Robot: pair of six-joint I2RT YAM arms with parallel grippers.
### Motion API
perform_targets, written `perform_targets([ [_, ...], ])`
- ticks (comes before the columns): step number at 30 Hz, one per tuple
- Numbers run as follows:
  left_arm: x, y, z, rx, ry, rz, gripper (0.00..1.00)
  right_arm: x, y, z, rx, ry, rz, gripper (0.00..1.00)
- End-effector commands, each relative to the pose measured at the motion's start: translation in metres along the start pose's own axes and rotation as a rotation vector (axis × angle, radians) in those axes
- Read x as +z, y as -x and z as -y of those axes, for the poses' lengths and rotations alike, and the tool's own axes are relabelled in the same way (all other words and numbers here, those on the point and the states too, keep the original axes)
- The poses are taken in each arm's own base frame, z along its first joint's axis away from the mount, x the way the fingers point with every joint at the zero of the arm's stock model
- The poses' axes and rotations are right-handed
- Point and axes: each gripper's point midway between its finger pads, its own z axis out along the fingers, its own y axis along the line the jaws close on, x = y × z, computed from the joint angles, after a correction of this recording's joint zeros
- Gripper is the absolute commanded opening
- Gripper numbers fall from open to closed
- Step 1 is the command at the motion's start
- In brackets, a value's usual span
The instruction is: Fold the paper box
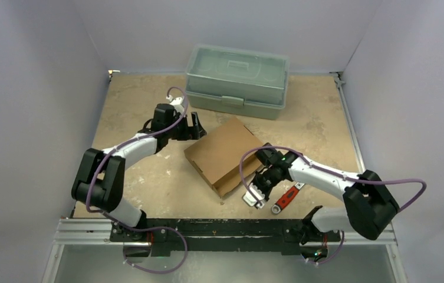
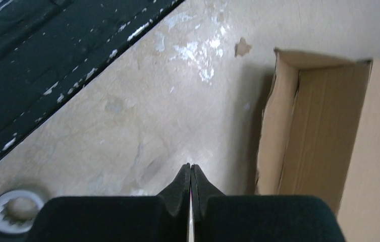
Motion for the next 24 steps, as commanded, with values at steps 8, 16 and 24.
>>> perform_targets([
  [8, 0.021, -0.035, -0.011, -0.077, -0.011, -0.107, 0.83, 0.049, 0.015, 0.056, -0.073, -0.159, -0.204, 0.0],
  [16, 0.019, -0.064, -0.01, -0.119, -0.03, -0.15, 0.71, 0.029, 0.027, 0.119, -0.014, -0.534, -0.253, 0.0],
  [24, 0.019, -0.108, 0.005, -0.149, -0.069, -0.201, 0.65, 0.022, 0.03, 0.135, 0.1, -0.629, -0.213, 0.0],
])
